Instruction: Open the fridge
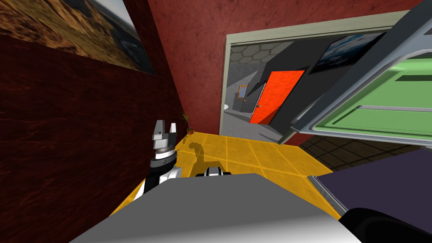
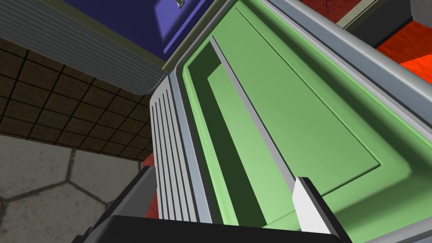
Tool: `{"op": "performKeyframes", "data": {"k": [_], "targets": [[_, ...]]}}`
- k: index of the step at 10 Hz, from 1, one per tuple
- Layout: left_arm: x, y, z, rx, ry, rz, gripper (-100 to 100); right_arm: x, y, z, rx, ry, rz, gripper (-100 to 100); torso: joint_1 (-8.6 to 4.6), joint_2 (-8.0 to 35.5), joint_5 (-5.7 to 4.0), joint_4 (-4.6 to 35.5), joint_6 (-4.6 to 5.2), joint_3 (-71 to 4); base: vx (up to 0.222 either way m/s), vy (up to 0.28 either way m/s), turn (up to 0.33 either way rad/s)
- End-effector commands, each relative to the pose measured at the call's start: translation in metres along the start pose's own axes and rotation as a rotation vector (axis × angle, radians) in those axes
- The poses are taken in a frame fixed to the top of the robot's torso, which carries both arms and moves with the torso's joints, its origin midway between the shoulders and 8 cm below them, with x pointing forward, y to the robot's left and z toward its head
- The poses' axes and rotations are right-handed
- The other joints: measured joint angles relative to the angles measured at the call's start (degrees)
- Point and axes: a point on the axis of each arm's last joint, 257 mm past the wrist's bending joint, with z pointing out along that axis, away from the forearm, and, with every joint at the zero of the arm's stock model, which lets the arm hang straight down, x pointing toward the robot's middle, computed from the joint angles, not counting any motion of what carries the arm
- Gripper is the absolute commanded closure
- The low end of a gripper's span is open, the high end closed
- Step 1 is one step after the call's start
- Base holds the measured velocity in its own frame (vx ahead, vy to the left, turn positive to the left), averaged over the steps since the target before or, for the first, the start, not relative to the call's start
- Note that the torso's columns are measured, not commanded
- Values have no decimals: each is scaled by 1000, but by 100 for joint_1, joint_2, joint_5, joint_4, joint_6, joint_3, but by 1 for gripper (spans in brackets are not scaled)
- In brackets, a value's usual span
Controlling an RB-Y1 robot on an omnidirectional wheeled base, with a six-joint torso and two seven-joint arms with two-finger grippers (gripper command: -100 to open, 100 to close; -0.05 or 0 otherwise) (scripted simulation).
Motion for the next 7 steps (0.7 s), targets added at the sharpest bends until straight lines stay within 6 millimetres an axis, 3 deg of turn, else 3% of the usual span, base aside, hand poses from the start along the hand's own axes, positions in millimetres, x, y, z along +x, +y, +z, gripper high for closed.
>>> {"op": "performKeyframes", "data": {"k": [1,2,7], "targets": [[0,0,0,0,0,0,0,-11,-1,4,-8,-7,0,-100,1,0,1,0,1,0,17,11,-20],[0,0,0,0,0,0,0,-13,-2,5,-9,-7,2,0,-5,6,-3,2,-1,5,0,0,0],[0,0,0,0,0,0,0,-13,-2,5,-9,-8,2,0,-1,0,0,0,1,0,0,0,0]]}}
